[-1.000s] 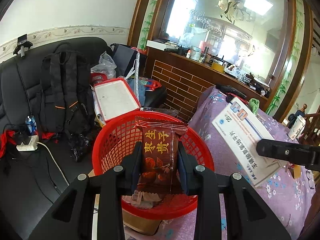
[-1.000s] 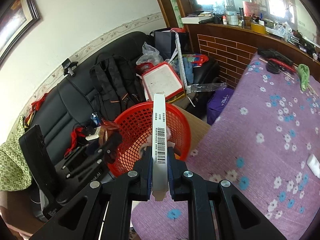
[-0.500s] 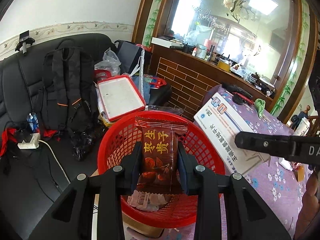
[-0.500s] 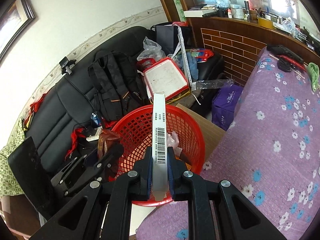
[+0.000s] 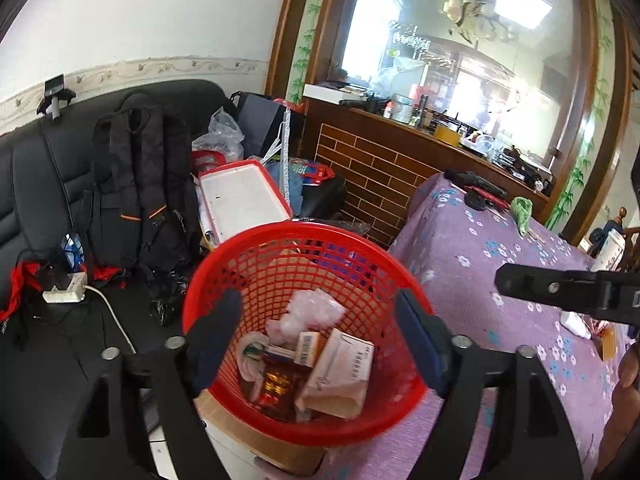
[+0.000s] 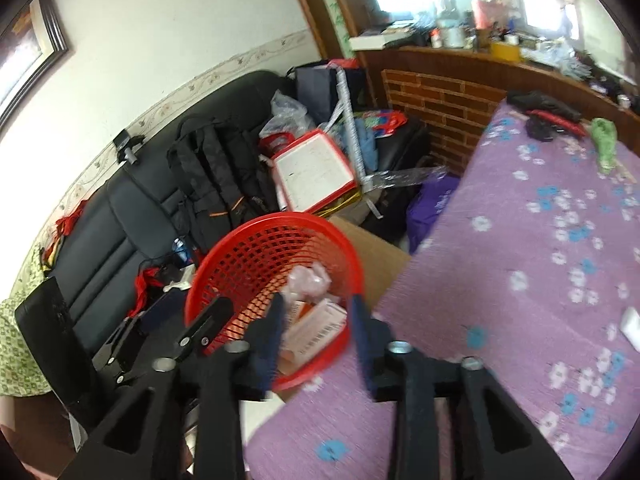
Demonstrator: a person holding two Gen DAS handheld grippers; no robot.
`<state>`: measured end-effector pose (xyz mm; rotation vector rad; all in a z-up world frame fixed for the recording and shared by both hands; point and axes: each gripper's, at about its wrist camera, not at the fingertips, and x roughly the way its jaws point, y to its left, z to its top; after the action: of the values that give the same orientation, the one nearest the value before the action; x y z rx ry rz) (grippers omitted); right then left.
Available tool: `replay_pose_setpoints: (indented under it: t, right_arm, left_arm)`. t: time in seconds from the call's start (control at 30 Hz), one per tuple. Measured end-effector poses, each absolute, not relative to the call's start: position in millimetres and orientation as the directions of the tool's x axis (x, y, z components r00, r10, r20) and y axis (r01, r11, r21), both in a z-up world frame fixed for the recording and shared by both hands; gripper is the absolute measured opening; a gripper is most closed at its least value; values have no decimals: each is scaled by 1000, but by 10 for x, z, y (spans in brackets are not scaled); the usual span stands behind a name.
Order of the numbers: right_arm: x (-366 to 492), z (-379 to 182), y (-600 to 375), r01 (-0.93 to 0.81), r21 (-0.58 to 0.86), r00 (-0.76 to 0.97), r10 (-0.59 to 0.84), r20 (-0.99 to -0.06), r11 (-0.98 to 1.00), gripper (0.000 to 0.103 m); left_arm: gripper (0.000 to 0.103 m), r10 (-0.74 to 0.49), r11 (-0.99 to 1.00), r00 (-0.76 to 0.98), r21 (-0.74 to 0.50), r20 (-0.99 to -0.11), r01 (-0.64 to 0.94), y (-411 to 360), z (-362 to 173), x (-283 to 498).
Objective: Collect trash
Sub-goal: 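Move both open tools back toward the remaining table items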
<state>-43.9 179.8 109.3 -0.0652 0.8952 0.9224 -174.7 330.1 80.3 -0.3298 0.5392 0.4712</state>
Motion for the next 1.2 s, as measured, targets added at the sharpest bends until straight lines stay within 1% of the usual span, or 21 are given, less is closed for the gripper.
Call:
replay_pose_setpoints:
  t: [0.03, 0.13, 0.3, 0.47, 0.57, 0.67, 0.77, 0.93, 1.2]
  right_arm:
    - [-456, 1096, 1705, -712, 300, 295, 658, -693, 635, 51]
    - [-483, 1069, 1380, -689, 280, 336, 637, -694, 668, 51]
    - [-454, 939, 766, -618, 301, 368, 606, -706, 726, 56]
    - [-458, 816, 165, -543, 284, 427, 551, -717, 790, 56]
    - [-461, 736, -201, -494, 297, 449, 532, -718, 817, 56]
    - [-474, 676, -467, -451, 296, 472, 507, -722, 842, 56]
    - [-476, 658, -687, -420, 302, 491, 494, -718, 856, 56]
    - [-458, 645, -986, -374, 287, 535, 458, -710, 882, 56]
    - [-397, 554, -1279, -325, 336, 532, 465, -708, 884, 57]
  left_arm:
    - [82, 341, 849, 759, -165, -555, -502, 3222, 810, -1744]
    - [83, 335, 870, 761, -128, -556, -476, 2978, 802, -1701]
    - [83, 288, 908, 765, -92, -576, -410, 2511, 735, -1578]
    - [83, 251, 943, 774, -34, -581, -332, 1980, 706, -1448]
    - [83, 234, 960, 781, 10, -579, -281, 1668, 681, -1378]
    - [84, 217, 973, 785, 65, -580, -221, 1320, 656, -1295]
    - [84, 189, 982, 791, 90, -582, -169, 1055, 642, -1238]
    - [84, 168, 986, 792, 118, -587, -121, 783, 618, -1176]
    - [84, 168, 983, 782, 165, -600, -85, 536, 585, -1071]
